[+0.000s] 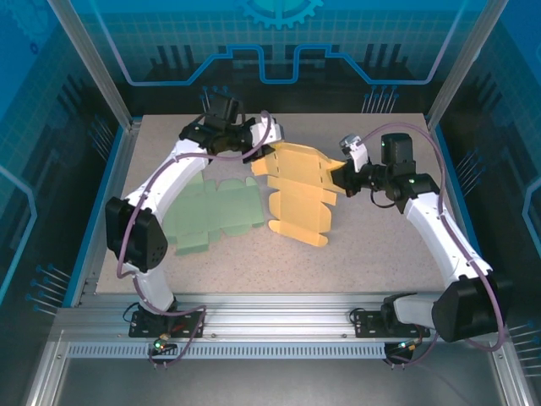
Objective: Fold the paper box
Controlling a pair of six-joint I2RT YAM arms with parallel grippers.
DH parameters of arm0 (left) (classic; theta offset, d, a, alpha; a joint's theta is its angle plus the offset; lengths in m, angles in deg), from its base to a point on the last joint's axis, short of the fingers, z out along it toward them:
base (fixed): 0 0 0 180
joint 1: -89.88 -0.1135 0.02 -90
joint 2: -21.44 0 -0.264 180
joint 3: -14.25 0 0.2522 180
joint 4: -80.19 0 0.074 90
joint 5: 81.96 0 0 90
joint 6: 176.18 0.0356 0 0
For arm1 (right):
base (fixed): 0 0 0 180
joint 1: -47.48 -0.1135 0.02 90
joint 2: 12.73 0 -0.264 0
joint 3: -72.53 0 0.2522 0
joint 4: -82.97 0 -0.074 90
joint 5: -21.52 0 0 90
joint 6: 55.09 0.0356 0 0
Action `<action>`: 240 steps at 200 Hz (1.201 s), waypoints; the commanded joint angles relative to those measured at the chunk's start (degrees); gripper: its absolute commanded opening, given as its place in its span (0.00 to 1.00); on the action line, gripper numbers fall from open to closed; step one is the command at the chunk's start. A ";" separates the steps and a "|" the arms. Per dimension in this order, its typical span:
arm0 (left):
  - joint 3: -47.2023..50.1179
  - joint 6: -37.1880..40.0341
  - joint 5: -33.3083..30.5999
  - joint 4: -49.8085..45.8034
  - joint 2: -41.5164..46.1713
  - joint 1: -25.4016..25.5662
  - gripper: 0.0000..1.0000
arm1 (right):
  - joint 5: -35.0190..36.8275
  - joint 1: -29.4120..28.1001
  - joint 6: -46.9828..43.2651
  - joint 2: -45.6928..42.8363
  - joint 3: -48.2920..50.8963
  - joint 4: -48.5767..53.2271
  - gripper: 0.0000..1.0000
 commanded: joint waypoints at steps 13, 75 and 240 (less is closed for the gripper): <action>2.42 -3.90 -12.35 5.09 -0.59 5.86 0.00 | 9.27 2.20 7.18 0.38 2.82 0.40 0.32; 10.86 -3.27 -27.76 17.64 -1.60 11.39 0.00 | 21.33 6.94 19.53 -4.04 5.53 4.50 0.54; 24.85 -1.14 -45.64 39.25 -4.67 18.13 0.00 | 13.42 5.67 40.09 2.42 -3.38 5.90 0.65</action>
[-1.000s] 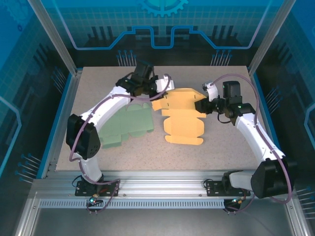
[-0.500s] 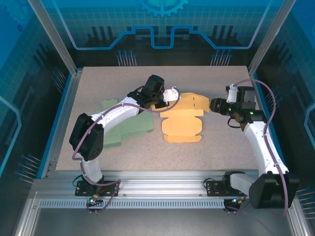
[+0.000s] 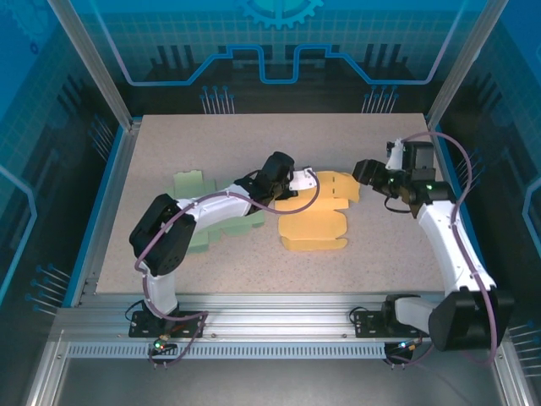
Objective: Fold the paper box
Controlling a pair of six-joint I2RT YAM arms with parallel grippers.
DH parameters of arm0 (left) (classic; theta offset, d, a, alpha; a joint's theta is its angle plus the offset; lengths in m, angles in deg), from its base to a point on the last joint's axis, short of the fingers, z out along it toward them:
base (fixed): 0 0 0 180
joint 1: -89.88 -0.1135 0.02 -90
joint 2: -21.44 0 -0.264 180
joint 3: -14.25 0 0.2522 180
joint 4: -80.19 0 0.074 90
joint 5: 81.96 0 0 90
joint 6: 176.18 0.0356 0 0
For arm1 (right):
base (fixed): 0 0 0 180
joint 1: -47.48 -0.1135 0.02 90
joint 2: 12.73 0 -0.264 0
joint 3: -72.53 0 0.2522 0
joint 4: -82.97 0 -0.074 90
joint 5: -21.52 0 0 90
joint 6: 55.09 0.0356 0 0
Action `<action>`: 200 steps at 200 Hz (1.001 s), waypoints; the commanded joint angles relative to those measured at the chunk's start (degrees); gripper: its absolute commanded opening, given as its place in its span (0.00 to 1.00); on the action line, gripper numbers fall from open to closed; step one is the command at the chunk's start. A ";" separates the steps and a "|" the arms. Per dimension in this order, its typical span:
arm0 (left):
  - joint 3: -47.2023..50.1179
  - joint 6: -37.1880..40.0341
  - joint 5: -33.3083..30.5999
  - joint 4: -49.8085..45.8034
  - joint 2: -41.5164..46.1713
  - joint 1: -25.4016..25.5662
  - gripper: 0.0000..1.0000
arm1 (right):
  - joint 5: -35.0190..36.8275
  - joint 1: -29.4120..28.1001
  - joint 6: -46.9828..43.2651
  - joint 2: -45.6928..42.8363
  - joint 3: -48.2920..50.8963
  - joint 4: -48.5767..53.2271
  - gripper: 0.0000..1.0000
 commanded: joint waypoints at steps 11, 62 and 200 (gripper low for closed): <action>1.30 1.49 -3.17 5.74 -0.54 0.75 0.00 | -0.63 -3.85 0.64 7.13 -6.36 0.25 0.64; 3.32 2.50 -4.51 9.49 -0.74 1.38 0.00 | 3.29 -7.87 -2.36 18.39 -15.87 2.88 0.65; 4.58 2.23 -5.61 12.48 -1.47 2.22 0.00 | -2.51 -10.64 7.63 24.81 -7.65 -8.49 0.51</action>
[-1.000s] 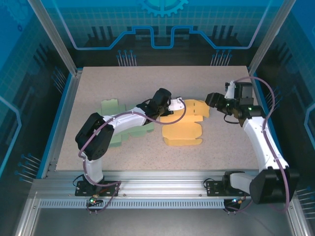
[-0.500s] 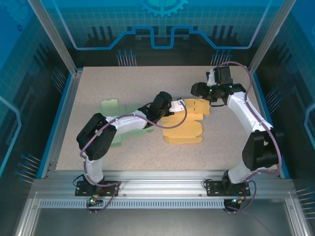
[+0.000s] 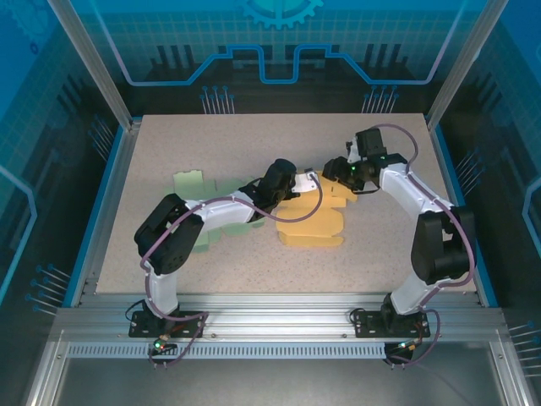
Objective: Fold the paper box
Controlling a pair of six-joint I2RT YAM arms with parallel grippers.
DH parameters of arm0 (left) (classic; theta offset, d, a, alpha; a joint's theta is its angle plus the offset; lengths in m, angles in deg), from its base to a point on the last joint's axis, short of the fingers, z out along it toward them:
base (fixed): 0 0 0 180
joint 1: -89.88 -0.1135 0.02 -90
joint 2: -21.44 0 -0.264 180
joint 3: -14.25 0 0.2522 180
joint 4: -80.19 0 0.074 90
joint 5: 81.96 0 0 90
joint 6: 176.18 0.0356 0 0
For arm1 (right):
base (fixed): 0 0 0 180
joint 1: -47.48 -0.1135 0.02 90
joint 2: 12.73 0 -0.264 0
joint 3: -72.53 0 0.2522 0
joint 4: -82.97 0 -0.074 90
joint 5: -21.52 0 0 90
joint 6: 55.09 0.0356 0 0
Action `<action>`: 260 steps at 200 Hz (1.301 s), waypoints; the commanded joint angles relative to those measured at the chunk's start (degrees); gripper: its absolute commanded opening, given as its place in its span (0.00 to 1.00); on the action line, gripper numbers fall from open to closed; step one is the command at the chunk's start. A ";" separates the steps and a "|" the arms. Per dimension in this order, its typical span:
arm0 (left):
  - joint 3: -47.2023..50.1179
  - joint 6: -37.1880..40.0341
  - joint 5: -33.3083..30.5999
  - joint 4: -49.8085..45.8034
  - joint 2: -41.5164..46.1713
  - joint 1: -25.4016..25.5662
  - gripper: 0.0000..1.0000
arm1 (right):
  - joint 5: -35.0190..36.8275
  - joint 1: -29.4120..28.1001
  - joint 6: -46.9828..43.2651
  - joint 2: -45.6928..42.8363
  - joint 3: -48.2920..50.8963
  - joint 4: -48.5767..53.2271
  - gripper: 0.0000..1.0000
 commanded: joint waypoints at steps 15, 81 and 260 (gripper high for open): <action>1.54 -0.92 0.54 1.93 0.35 0.97 0.00 | -4.55 -1.09 4.02 0.77 1.25 -6.98 0.47; 2.82 -1.06 -0.31 2.33 0.62 1.33 0.00 | -3.33 -0.82 2.82 -1.96 3.91 -6.24 0.46; 4.09 0.10 -1.28 6.23 0.88 0.87 0.00 | -0.93 7.93 -3.07 -7.23 15.61 -5.69 0.21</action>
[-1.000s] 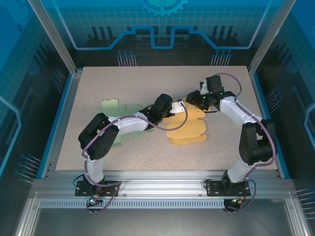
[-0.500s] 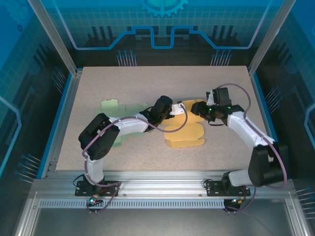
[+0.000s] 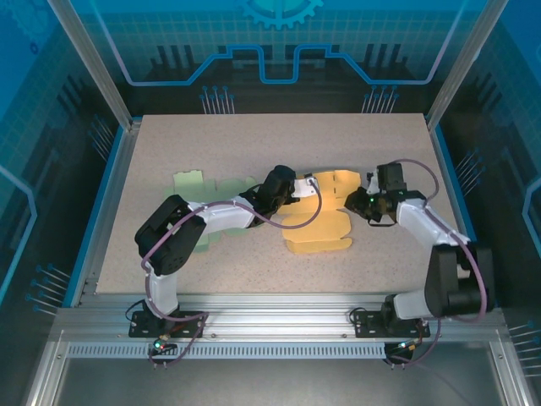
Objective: Fold the paper box
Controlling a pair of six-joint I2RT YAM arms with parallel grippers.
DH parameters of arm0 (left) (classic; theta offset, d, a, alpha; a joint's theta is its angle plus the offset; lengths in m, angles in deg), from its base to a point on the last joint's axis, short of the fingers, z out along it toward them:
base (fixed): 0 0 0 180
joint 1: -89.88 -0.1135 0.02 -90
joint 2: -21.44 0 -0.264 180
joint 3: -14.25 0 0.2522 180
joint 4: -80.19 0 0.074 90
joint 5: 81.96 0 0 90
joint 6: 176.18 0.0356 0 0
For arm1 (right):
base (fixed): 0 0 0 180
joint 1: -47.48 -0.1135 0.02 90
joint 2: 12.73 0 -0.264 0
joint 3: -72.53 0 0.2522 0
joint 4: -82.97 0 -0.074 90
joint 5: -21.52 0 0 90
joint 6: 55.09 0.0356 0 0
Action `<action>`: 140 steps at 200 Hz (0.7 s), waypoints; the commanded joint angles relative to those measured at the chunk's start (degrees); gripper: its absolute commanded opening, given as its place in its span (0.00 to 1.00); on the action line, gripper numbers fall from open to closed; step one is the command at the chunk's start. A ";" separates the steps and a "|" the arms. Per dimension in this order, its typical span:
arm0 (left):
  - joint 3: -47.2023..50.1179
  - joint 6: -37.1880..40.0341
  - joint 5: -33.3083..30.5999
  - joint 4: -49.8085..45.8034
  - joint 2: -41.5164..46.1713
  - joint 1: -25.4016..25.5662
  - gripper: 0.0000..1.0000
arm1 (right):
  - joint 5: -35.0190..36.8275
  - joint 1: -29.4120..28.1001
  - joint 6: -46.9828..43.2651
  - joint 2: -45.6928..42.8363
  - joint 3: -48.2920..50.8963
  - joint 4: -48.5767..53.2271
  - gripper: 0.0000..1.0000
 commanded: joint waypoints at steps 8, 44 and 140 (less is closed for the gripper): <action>0.45 0.03 -0.21 1.75 0.96 0.03 0.00 | -0.28 0.84 -2.55 6.74 -6.82 -0.71 0.21; 0.14 0.08 0.00 1.62 0.88 0.06 0.00 | 2.56 1.51 -3.02 10.59 -9.23 -1.59 0.25; -0.39 0.16 -1.17 1.08 -0.62 0.07 0.00 | 0.07 2.17 -2.32 15.95 -6.04 -5.96 0.38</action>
